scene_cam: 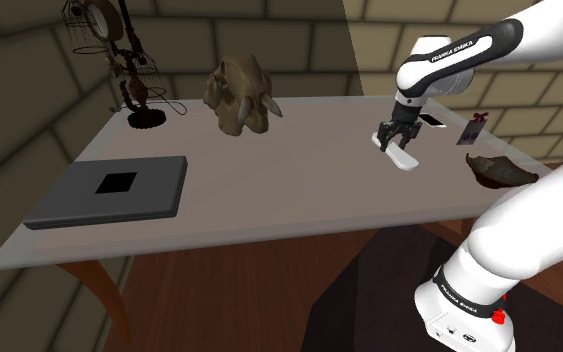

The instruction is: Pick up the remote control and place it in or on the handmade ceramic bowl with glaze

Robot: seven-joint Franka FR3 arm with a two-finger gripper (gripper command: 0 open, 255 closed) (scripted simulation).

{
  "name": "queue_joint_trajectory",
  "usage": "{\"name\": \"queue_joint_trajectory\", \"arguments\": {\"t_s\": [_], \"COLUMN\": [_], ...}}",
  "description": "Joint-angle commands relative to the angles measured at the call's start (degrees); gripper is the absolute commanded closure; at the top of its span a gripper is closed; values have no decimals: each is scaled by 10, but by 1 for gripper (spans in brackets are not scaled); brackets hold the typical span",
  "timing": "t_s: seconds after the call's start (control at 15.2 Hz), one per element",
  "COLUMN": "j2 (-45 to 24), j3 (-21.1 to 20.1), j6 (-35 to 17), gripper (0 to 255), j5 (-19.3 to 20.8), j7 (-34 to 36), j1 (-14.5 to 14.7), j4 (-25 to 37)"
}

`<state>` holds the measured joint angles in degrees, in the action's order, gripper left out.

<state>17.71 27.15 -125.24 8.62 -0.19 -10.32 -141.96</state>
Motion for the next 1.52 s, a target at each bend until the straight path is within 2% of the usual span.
{"name": "queue_joint_trajectory", "arguments": {"t_s": [0.0, 0.86, 1.45], "j2": [9, 49, 117], "j3": [-3, -21, 51], "j6": [18, 122, 148], "gripper": [255, 255, 255], "j5": [2, 5, 67], "j7": [2, 11, -91], "j1": [-1, -2, -69], "j4": [9, 75, 46]}}
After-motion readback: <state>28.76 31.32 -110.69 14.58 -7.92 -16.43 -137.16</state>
